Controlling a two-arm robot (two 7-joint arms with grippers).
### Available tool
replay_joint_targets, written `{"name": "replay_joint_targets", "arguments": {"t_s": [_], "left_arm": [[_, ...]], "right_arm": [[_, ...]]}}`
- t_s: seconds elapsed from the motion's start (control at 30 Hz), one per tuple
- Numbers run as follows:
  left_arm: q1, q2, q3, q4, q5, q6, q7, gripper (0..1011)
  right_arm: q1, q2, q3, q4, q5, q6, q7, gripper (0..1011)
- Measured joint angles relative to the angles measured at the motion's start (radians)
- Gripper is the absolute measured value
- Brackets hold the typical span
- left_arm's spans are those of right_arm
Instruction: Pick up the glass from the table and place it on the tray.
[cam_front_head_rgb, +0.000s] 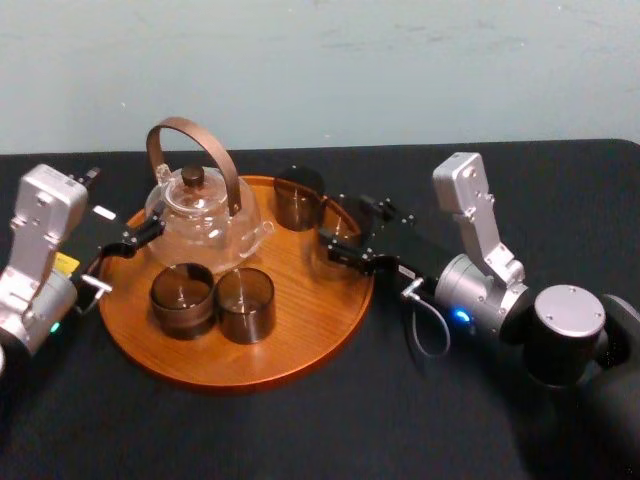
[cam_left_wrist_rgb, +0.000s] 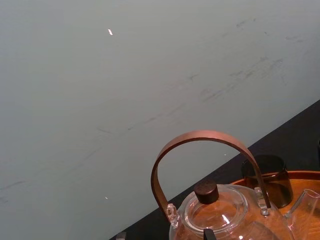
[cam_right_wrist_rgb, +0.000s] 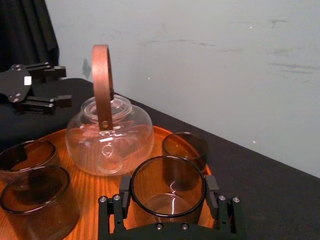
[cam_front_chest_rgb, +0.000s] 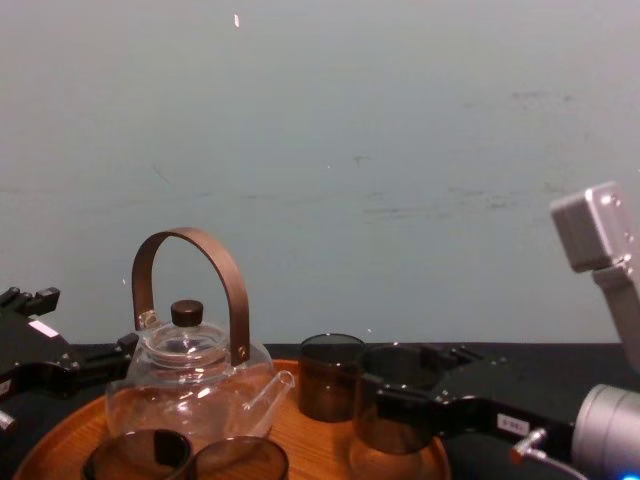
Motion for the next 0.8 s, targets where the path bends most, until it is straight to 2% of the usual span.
{"name": "replay_joint_targets", "arguments": {"t_s": [0.33,0.8], "left_arm": [[0.0,0.0,0.0,0.0,0.0,0.0,0.0,1001],[0.0,0.0,0.0,0.0,0.0,0.0,0.0,1001]], "right_arm": [[0.026,-0.019,-0.027,0.05,-0.008,-0.02,0.011,900],[0.054,-0.039,-0.044,0.098,-0.02,-0.031,0.014,900]]}}
